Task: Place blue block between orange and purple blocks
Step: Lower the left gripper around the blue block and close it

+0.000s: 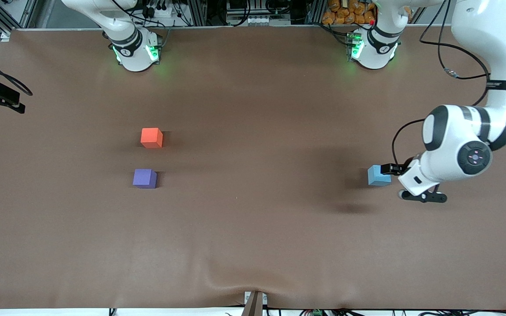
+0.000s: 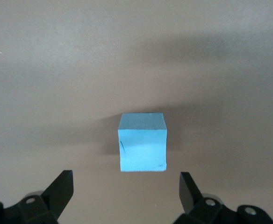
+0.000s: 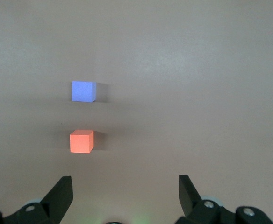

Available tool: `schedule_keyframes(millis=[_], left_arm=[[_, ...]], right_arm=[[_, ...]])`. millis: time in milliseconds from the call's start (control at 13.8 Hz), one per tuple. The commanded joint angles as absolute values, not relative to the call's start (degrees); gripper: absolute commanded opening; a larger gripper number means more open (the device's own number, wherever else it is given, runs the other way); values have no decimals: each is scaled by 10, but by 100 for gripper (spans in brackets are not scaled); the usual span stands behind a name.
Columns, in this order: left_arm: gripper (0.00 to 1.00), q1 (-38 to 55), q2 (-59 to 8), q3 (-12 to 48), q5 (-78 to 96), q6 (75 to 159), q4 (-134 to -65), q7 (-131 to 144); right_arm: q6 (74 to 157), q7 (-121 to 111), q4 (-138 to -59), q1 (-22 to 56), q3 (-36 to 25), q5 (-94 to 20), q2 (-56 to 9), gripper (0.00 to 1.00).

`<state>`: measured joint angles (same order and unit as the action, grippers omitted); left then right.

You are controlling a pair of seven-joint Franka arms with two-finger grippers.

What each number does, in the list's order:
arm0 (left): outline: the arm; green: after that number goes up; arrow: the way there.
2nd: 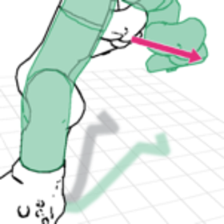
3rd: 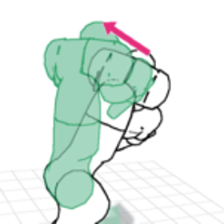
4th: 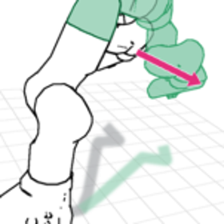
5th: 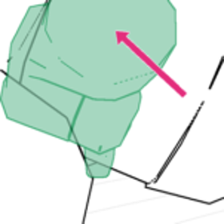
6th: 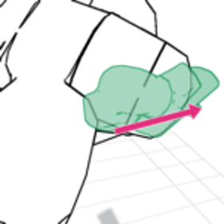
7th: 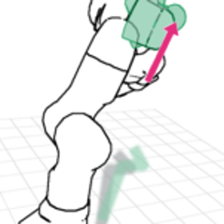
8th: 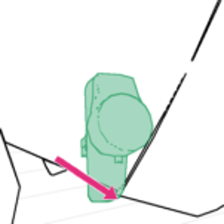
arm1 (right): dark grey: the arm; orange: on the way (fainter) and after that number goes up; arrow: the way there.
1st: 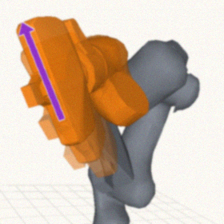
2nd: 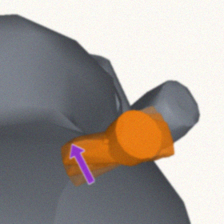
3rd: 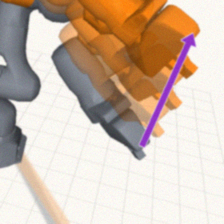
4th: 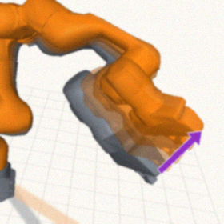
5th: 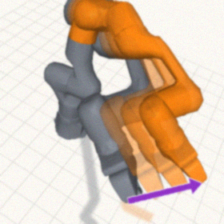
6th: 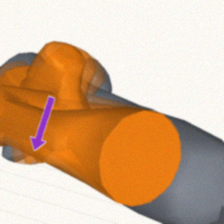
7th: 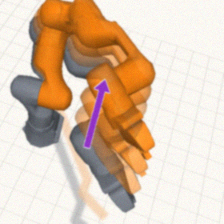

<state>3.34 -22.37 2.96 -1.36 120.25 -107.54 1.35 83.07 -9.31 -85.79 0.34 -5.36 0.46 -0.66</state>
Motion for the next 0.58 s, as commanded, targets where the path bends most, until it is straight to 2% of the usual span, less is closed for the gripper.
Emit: schedule_keyframes(millis=[0, 290, 508], left_arm=[[100, 30, -179, 32, -17, 1279, -1170, 37], [100, 33, -190, 32, -17, 1356, -1222, 58], [100, 31, -210, 32, -18, 1380, -1220, 59]], right_arm=[[824, -85, -854, 2, -53, 7, -6, 100], [824, -85, -854, 2, -53, 7, -6, 100], [824, -85, -855, 2, -53, 7, -6, 100]])
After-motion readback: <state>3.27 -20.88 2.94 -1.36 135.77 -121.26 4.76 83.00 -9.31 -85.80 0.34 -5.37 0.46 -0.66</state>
